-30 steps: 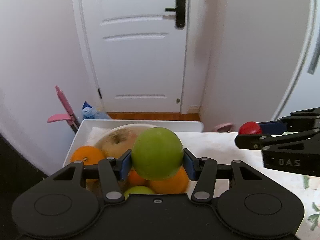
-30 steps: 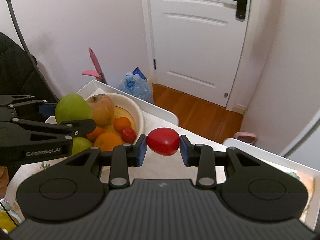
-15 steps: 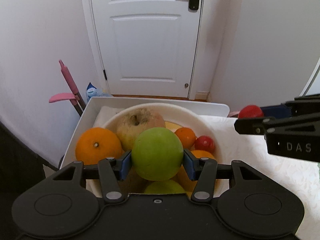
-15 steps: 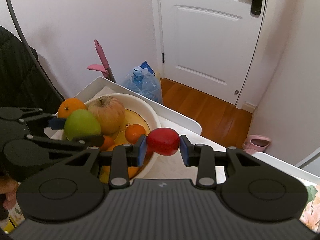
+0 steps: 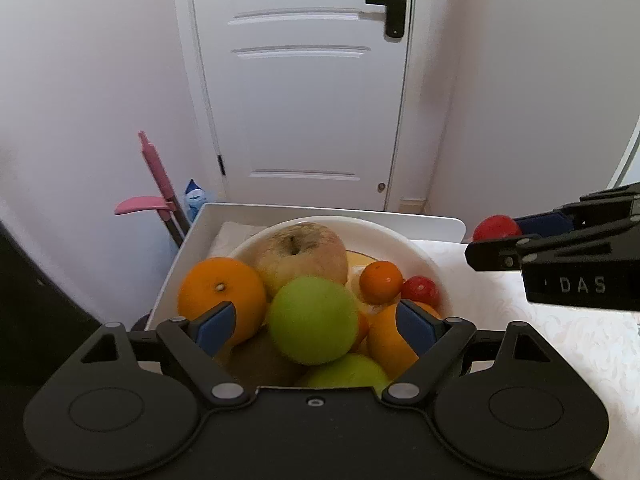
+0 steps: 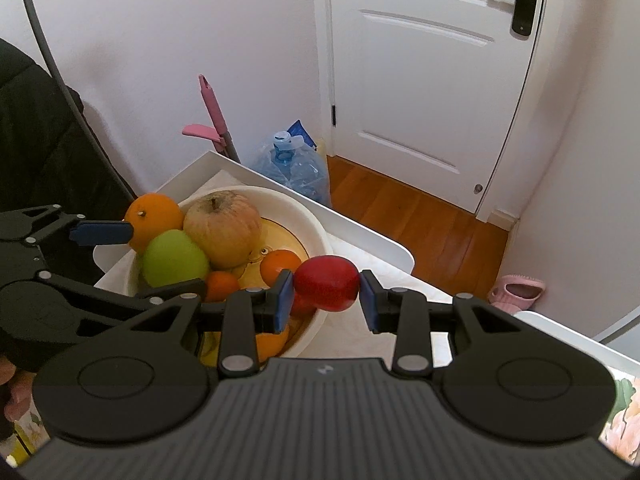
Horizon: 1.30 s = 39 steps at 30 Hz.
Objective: Organize fruits
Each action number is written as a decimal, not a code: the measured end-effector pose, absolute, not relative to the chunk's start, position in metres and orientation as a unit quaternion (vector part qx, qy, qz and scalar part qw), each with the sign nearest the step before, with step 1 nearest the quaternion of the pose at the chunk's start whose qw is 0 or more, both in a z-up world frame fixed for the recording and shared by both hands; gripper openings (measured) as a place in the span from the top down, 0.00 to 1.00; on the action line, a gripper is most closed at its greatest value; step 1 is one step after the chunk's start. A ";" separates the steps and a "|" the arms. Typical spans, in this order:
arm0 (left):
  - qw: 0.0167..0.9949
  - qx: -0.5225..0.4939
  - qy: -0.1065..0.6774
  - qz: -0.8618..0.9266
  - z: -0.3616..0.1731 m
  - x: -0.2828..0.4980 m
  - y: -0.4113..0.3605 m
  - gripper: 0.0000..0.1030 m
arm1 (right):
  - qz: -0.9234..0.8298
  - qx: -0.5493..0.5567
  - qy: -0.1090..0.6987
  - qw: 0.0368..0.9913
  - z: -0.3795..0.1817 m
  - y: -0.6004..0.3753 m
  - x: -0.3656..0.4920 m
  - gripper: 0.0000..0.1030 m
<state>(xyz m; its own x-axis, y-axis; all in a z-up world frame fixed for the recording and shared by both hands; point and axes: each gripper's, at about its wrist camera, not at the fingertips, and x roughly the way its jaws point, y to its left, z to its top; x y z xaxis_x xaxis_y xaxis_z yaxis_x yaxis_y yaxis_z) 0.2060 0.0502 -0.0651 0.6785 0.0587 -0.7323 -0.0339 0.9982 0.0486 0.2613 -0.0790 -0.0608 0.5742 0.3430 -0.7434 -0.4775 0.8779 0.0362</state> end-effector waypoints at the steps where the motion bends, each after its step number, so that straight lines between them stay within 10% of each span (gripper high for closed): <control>1: 0.916 0.014 0.399 0.027 -0.063 0.203 0.052 0.13 | 0.234 -0.085 0.397 0.883 -0.060 -0.078 0.261 0.51; 27: 0.915 0.018 0.398 0.055 -0.053 0.159 0.086 0.11 | 0.275 -0.077 0.387 0.877 -0.091 -0.039 0.267 0.50; 32: 0.915 0.022 0.400 0.048 -0.055 0.158 0.089 0.10 | 0.271 -0.072 0.375 0.883 -0.093 -0.039 0.265 0.23; 39: 0.915 0.024 0.401 0.034 -0.056 0.160 0.090 0.10 | 0.258 -0.062 0.375 0.888 -0.094 -0.041 0.259 0.21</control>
